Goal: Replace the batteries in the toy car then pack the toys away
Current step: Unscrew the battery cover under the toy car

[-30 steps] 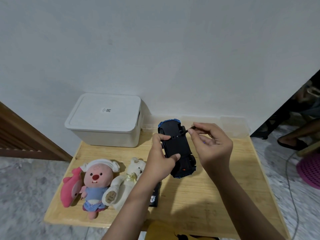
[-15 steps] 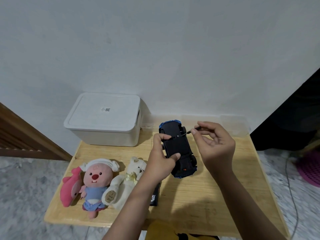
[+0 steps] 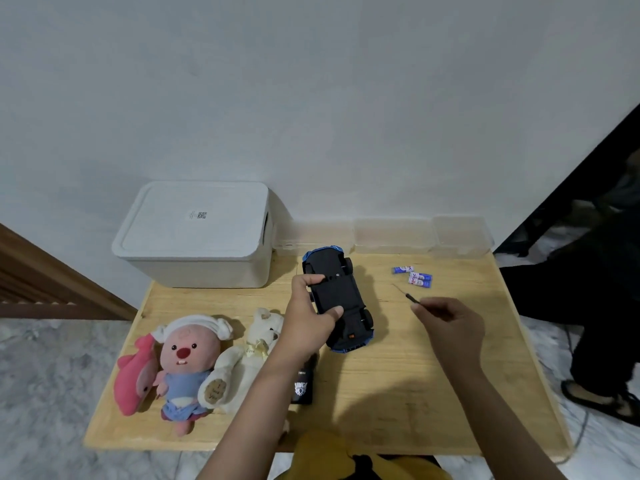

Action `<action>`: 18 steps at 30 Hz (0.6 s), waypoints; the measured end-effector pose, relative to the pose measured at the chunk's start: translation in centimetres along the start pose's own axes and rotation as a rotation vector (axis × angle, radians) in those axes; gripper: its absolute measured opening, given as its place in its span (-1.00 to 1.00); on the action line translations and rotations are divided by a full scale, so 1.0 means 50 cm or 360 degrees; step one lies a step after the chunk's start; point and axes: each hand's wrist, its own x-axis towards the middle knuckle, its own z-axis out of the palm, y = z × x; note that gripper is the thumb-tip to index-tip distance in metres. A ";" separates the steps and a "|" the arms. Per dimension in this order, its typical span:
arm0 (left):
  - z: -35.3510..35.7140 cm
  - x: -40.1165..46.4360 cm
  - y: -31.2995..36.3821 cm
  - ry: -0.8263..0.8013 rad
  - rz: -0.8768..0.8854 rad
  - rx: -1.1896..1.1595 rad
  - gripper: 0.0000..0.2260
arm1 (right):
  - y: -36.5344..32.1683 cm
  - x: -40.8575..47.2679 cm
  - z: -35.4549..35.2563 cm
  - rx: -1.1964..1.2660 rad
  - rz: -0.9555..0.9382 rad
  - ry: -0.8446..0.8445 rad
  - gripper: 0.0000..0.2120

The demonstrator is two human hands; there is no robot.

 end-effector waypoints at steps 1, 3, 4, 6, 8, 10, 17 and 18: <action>0.001 0.001 -0.002 -0.0007 -0.0007 0.0004 -0.59 | 0.025 0.003 0.003 -0.0087 0.0034 0.0005 -0.87; 0.003 0.002 -0.005 -0.0022 -0.0018 0.0001 -0.59 | 0.066 0.010 0.011 -0.0253 0.0069 -0.0009 -0.85; 0.004 0.002 -0.006 -0.0033 -0.0028 0.0002 -0.59 | 0.083 0.013 0.016 -0.0335 0.0090 -0.0026 -0.82; 0.007 0.002 -0.007 -0.0055 -0.0045 0.0024 -0.60 | 0.111 0.019 0.026 -0.0469 0.0136 -0.0059 -0.82; 0.009 0.002 -0.010 -0.0072 -0.0051 0.0044 -0.59 | 0.132 0.025 0.034 -0.0586 0.0125 -0.0098 -0.89; 0.010 0.001 -0.012 -0.0083 -0.0051 0.0064 -0.59 | 0.152 0.030 0.041 -0.0693 0.0104 -0.0175 -0.93; 0.011 0.004 -0.016 -0.0078 -0.0055 0.0103 -0.59 | 0.178 0.032 0.054 -0.0749 0.0224 -0.0281 -0.89; 0.011 0.005 -0.016 -0.0079 -0.0049 0.0105 -0.59 | 0.175 0.032 0.052 -0.0758 0.0235 -0.0294 -0.87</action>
